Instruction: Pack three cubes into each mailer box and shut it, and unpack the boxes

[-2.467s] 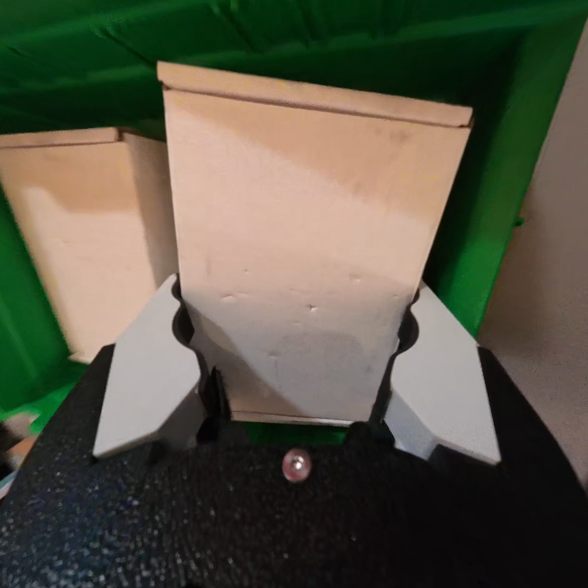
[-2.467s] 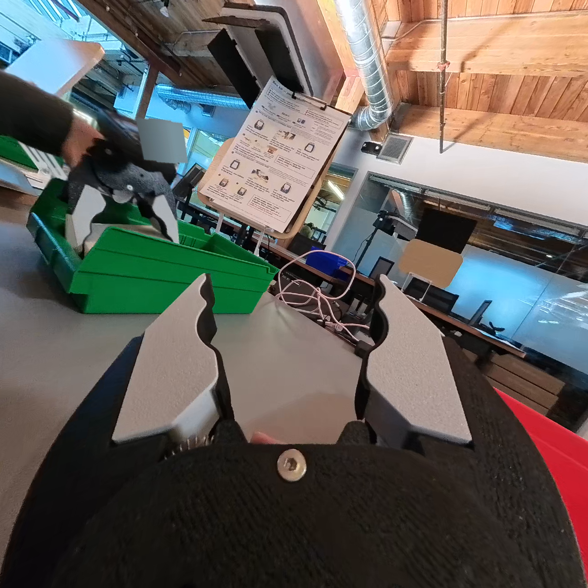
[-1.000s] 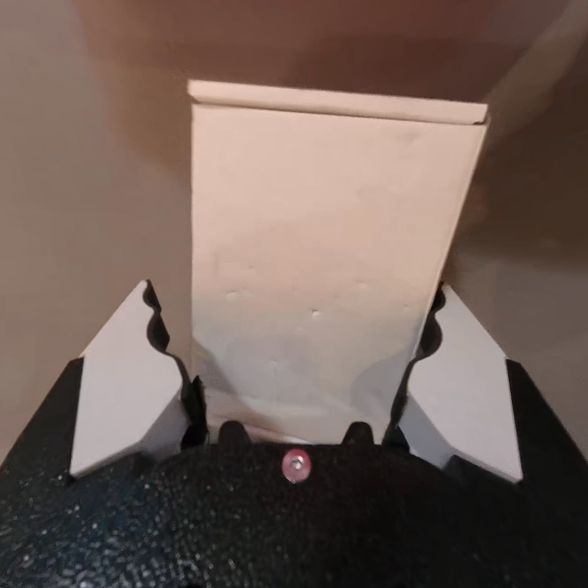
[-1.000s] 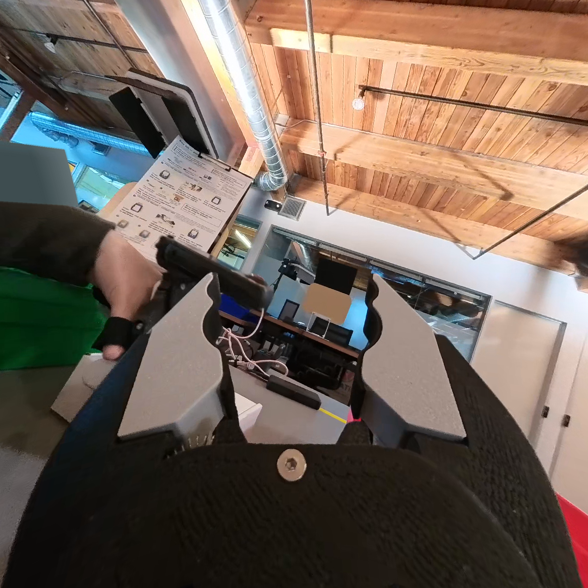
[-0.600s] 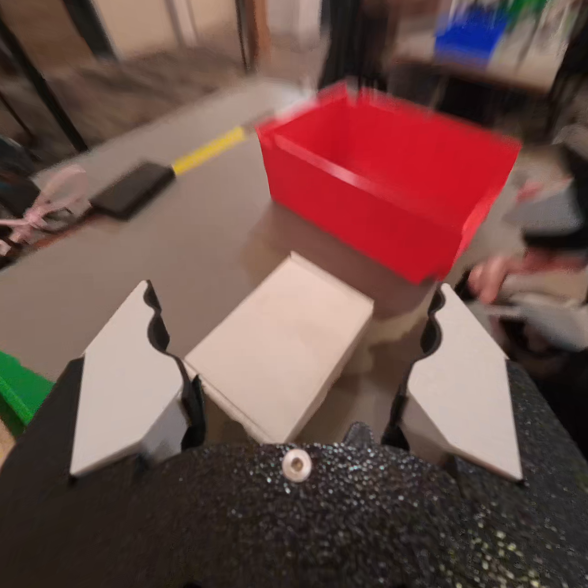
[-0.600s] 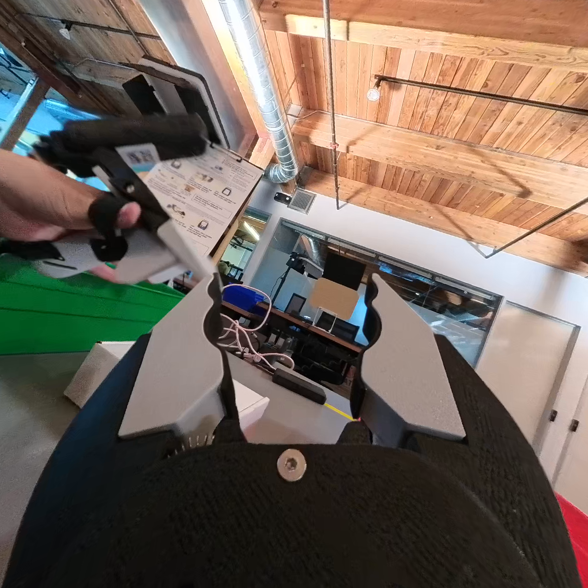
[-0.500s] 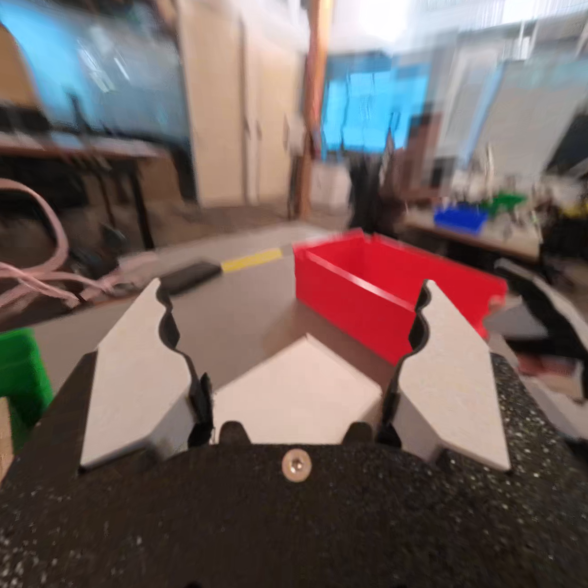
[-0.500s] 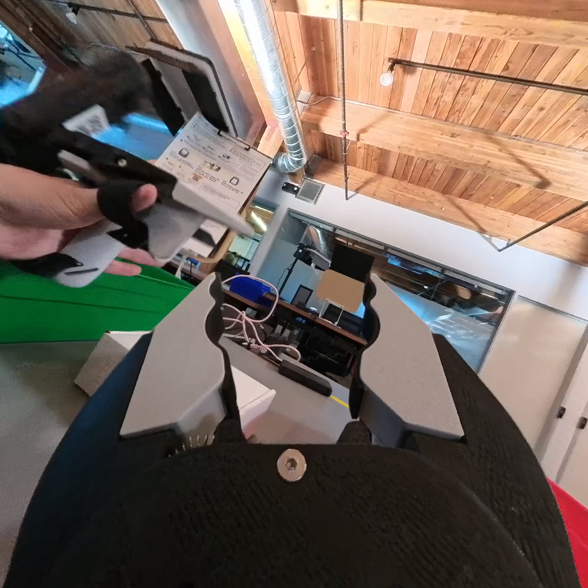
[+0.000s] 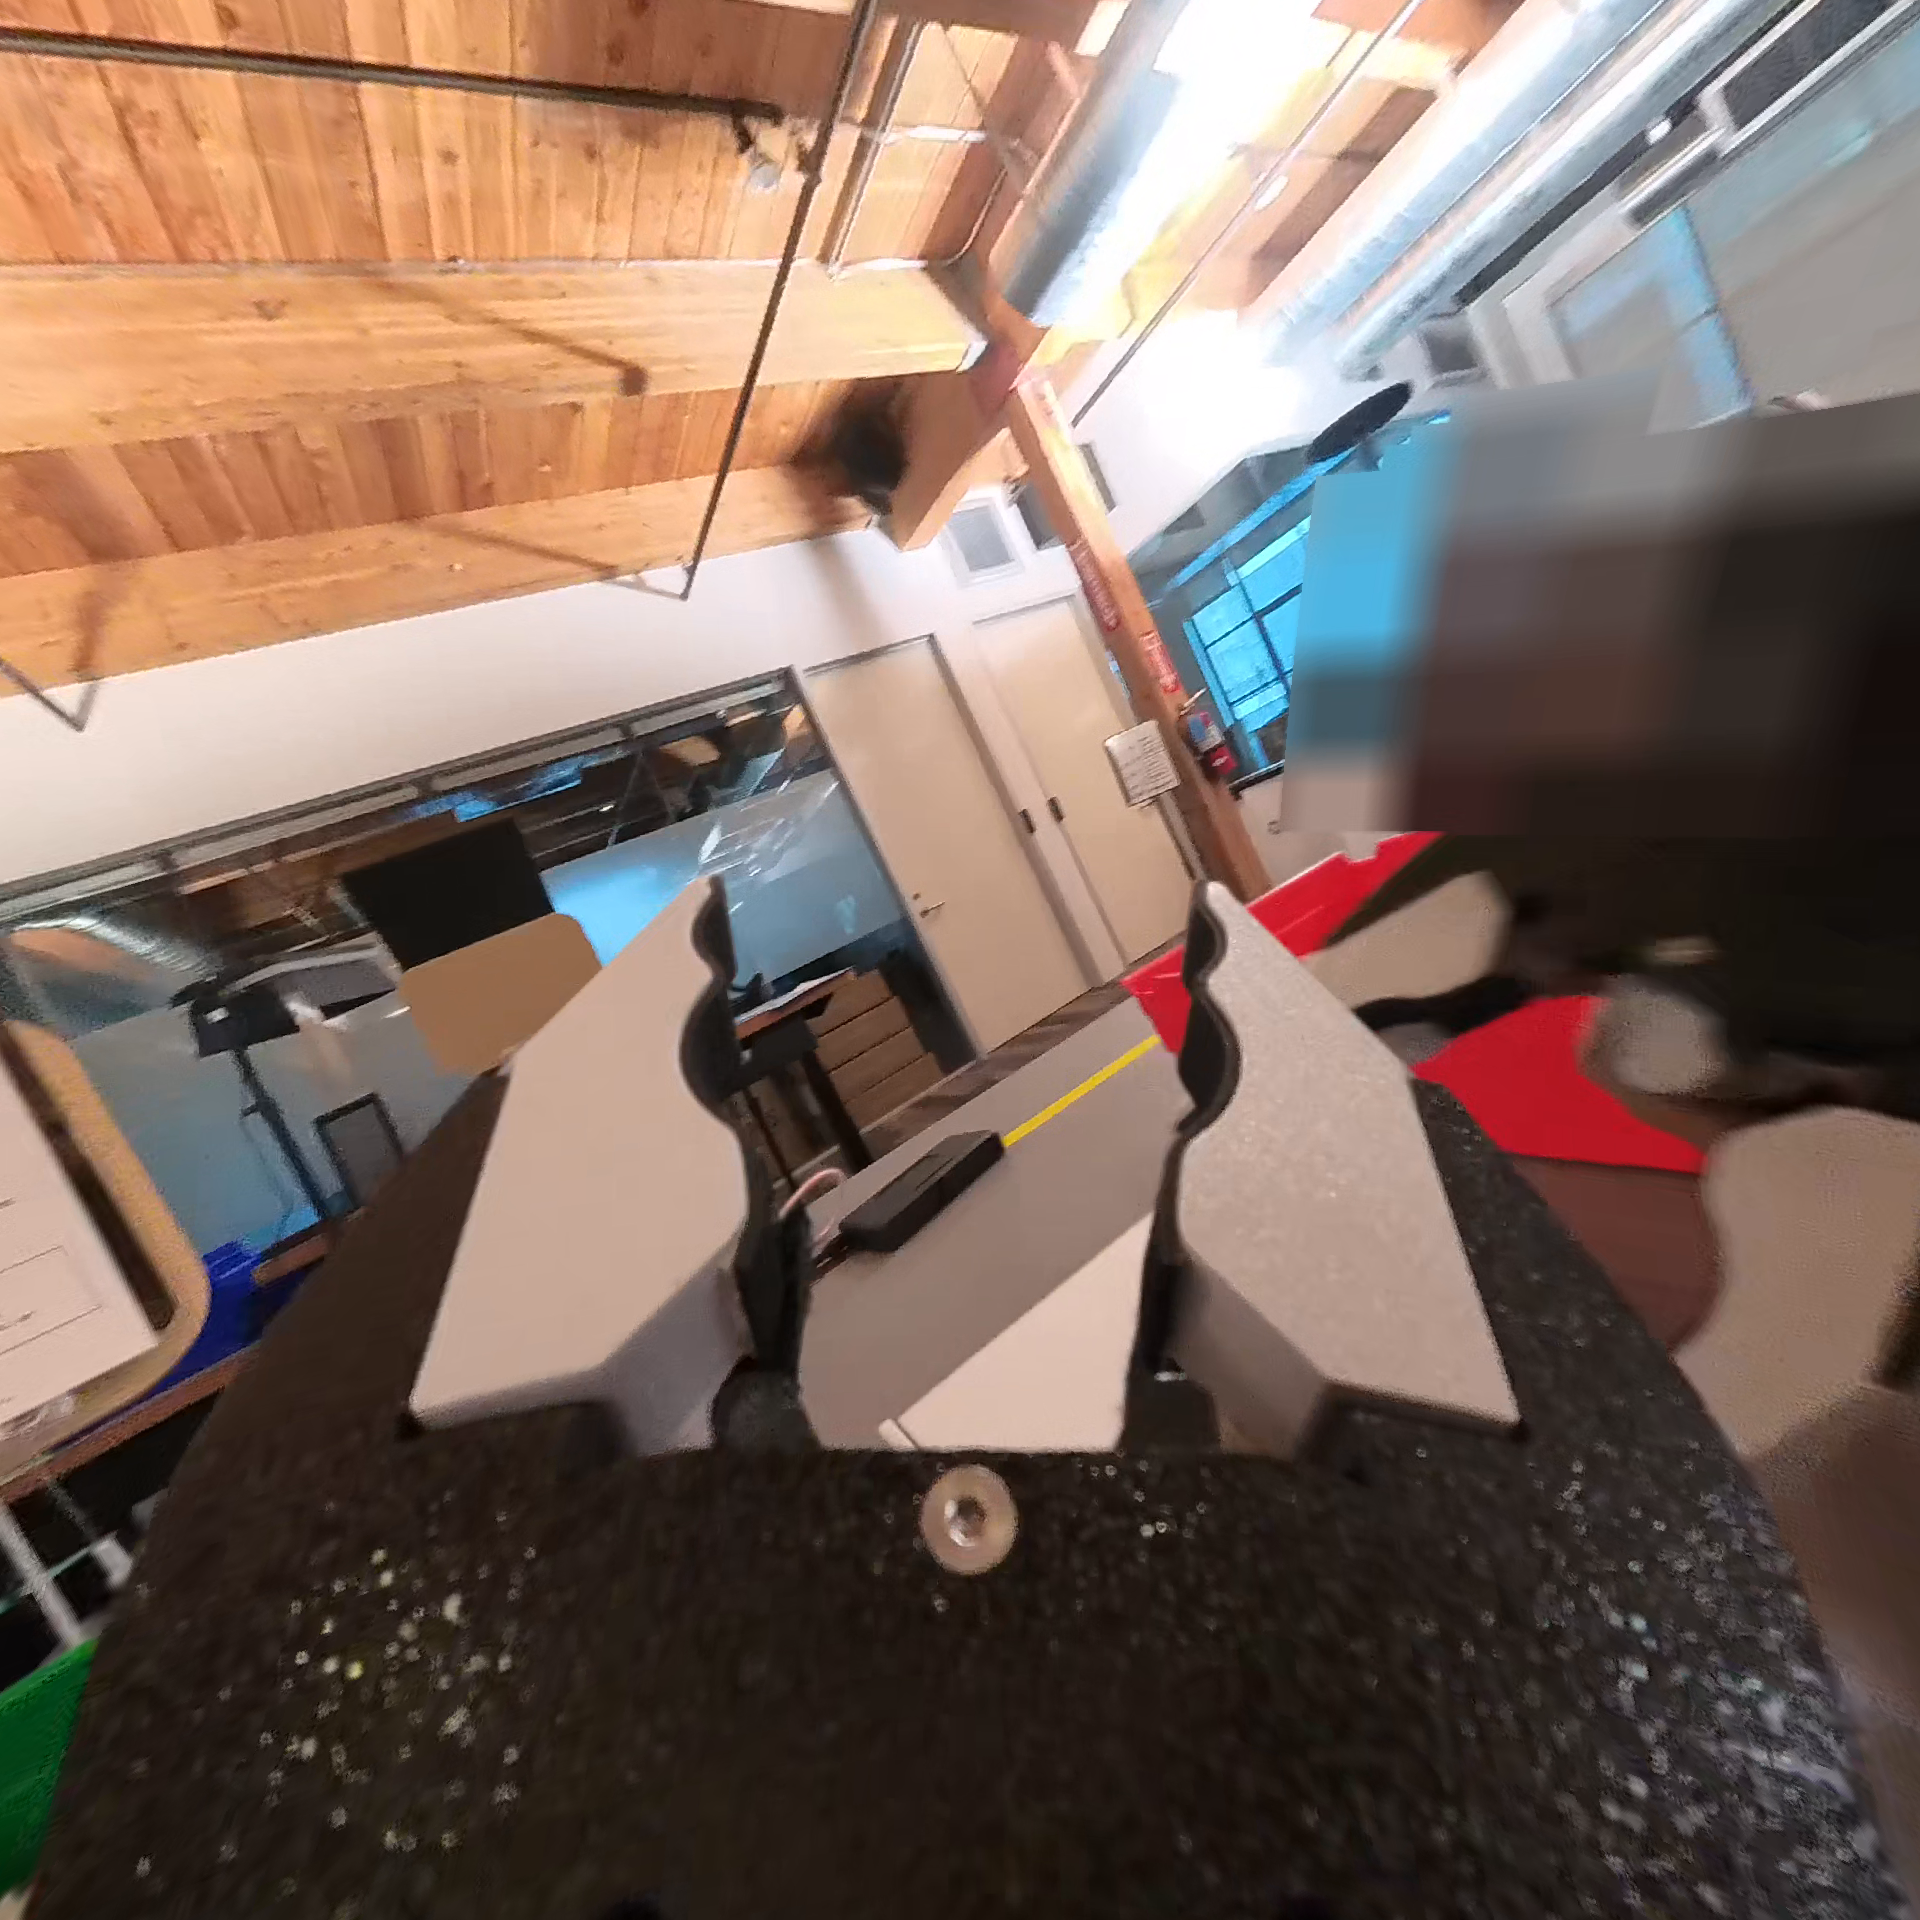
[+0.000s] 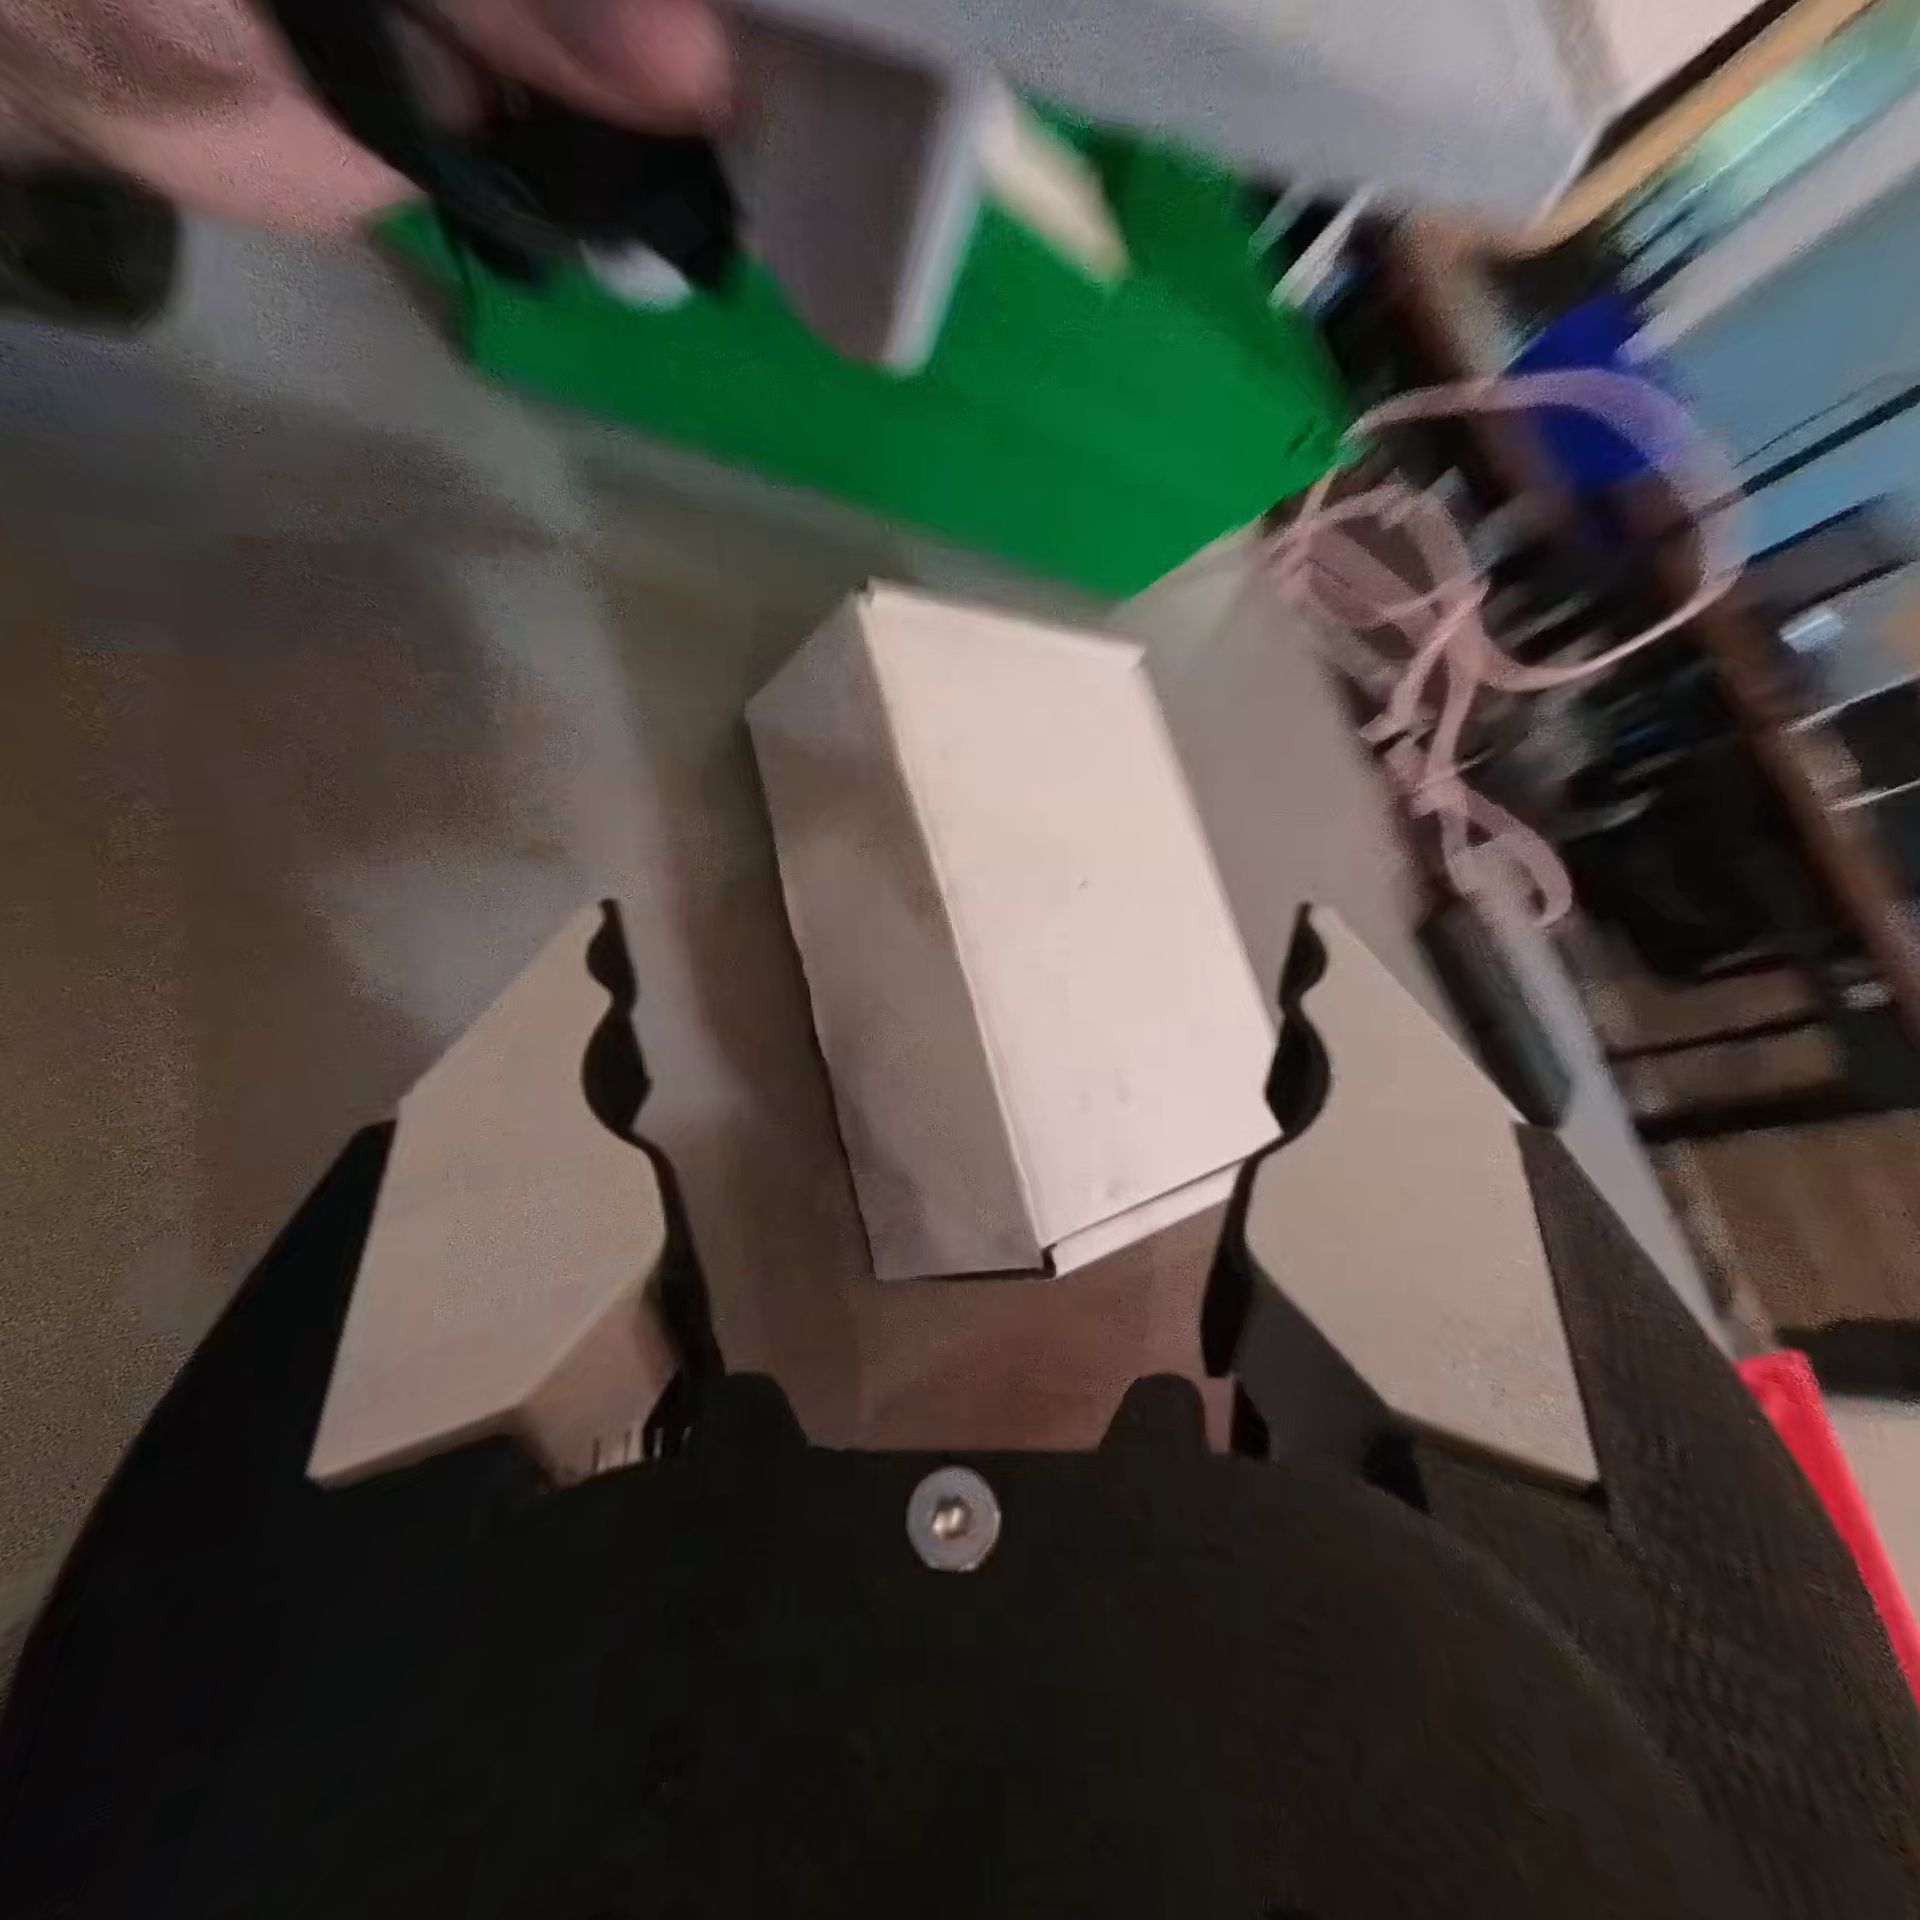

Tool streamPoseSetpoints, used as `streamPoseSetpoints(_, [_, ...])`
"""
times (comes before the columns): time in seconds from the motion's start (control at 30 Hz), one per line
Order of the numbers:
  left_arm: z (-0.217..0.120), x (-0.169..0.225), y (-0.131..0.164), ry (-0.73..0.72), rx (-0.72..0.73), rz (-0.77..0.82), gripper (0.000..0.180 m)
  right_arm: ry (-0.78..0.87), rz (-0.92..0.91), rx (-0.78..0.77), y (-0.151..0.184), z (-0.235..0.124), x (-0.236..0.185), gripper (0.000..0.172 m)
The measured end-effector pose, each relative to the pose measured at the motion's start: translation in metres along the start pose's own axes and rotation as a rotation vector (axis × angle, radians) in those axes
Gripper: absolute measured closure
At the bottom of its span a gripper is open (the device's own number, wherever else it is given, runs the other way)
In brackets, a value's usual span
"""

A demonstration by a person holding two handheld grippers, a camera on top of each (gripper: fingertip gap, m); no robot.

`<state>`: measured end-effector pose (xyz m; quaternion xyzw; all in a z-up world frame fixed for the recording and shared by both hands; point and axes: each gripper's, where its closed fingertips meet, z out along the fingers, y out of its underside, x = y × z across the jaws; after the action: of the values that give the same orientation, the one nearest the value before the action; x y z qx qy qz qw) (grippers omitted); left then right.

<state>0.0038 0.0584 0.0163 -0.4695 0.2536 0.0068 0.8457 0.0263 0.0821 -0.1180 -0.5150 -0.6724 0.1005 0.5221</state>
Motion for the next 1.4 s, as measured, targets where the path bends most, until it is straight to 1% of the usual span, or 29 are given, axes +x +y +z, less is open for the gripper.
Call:
streamPoseSetpoints(0.03, [-0.005,0.003,-0.001,0.019,0.009,-0.006,0.095,-0.064,-0.003,-0.081,0.008,0.01,-0.001,0.041])
streamPoseSetpoints(0.1, [-0.013,0.011,-0.001,0.079,0.014,-0.008,0.094,-0.204,-0.039,-0.196,0.024,0.025,-0.008,0.037])
streamPoseSetpoints(0.13, [-0.017,0.015,-0.001,0.111,0.02,-0.008,0.095,-0.251,-0.062,-0.247,0.031,0.03,-0.008,0.031])
streamPoseSetpoints(0.2, [-0.023,0.022,-0.005,0.169,0.035,0.0,0.094,-0.34,-0.049,-0.294,0.034,0.037,-0.002,0.025])
streamPoseSetpoints(0.3, [-0.029,0.019,-0.017,0.178,0.089,-0.014,0.092,-0.457,-0.025,-0.371,0.035,0.049,0.008,0.018])
streamPoseSetpoints(0.33, [-0.03,0.019,-0.019,0.183,0.098,-0.025,0.091,-0.501,-0.019,-0.406,0.038,0.053,0.008,0.016])
streamPoseSetpoints(0.4, [-0.034,0.02,-0.02,0.21,0.102,-0.044,0.088,-0.554,-0.047,-0.549,0.058,0.056,0.012,0.013])
streamPoseSetpoints(0.43, [-0.035,0.021,-0.019,0.228,0.095,-0.045,0.085,-0.577,-0.063,-0.614,0.069,0.055,0.013,0.015])
streamPoseSetpoints(0.47, [-0.036,0.023,-0.017,0.24,0.085,-0.038,0.082,-0.622,-0.065,-0.663,0.077,0.052,0.012,0.022])
streamPoseSetpoints(0.5, [-0.037,0.025,-0.015,0.253,0.071,-0.025,0.08,-0.668,-0.047,-0.681,0.08,0.05,0.008,0.028])
streamPoseSetpoints(0.57, [-0.038,0.034,-0.006,0.307,0.017,0.007,0.069,-0.723,-0.026,-0.686,0.08,0.045,0.009,0.028])
streamPoseSetpoints(0.67, [-0.036,0.05,0.017,0.389,-0.127,0.061,0.049,-0.835,0.004,-0.722,0.081,0.028,0.006,0.028])
streamPoseSetpoints(0.7, [-0.036,0.056,0.026,0.42,-0.173,0.095,0.048,-0.881,0.023,-0.725,0.08,0.021,0.004,0.028])
streamPoseSetpoints(0.73, [-0.036,0.059,0.031,0.432,-0.189,0.146,0.051,-0.929,0.051,-0.726,0.078,0.015,0.001,0.028])
streamPoseSetpoints(0.8, [-0.035,0.065,0.031,0.443,-0.177,0.212,0.06,-1.018,0.109,-0.72,0.072,0.003,-0.006,0.028])
streamPoseSetpoints(0.87, [-0.034,0.071,0.037,0.49,-0.225,0.145,0.057,-1.11,0.146,-0.706,0.065,-0.01,-0.015,0.028])
streamPoseSetpoints(0.9, [-0.034,0.075,0.043,0.521,-0.261,0.108,0.052,-1.149,0.156,-0.701,0.063,-0.017,-0.019,0.028])
streamPoseSetpoints(0.97, [-0.036,0.082,0.06,0.577,-0.347,0.081,0.051,-1.201,0.159,-0.694,0.061,-0.027,-0.025,0.028])
streamPoseSetpoints(1.0, [-0.038,0.087,0.069,0.61,-0.398,0.082,0.052,-1.214,0.161,-0.688,0.061,-0.03,-0.027,0.028])
streamPoseSetpoints(1.03, [-0.041,0.093,0.076,0.649,-0.435,0.09,0.057,-1.229,0.171,-0.686,0.06,-0.034,-0.028,0.028])
streamPoseSetpoints(1.07, [-0.043,0.1,0.079,0.688,-0.447,0.099,0.068,-1.237,0.19,-0.689,0.06,-0.036,-0.03,0.028])
streamPoseSetpoints(1.1, [-0.044,0.106,0.078,0.718,-0.432,0.096,0.085,-1.24,0.214,-0.693,0.059,-0.038,-0.03,0.029])
streamPoseSetpoints(1.17, [-0.043,0.113,0.078,0.746,-0.425,0.099,0.099,-1.226,0.221,-0.694,0.06,-0.04,-0.031,0.029])
streamPoseSetpoints(1.2, [-0.042,0.112,0.082,0.738,-0.451,0.115,0.112,-1.195,0.206,-0.691,0.062,-0.039,-0.029,0.029])
streamPoseSetpoints(1.23, [-0.04,0.111,0.085,0.726,-0.475,0.121,0.112,-1.151,0.196,-0.692,0.063,-0.037,-0.025,0.031])
streamPoseSetpoints(1.3, [-0.036,0.108,0.085,0.703,-0.517,0.07,0.114,-1.008,0.139,-0.653,0.06,-0.035,-0.006,0.035])
streamPoseSetpoints(1.33, [-0.033,0.104,0.084,0.687,-0.541,0.026,0.114,-0.913,0.098,-0.608,0.054,-0.034,0.009,0.037])
streamPoseSetpoints(1.4, [-0.027,0.098,0.081,0.674,-0.595,-0.096,0.114,-0.765,0.038,-0.472,0.03,-0.039,0.029,0.042])
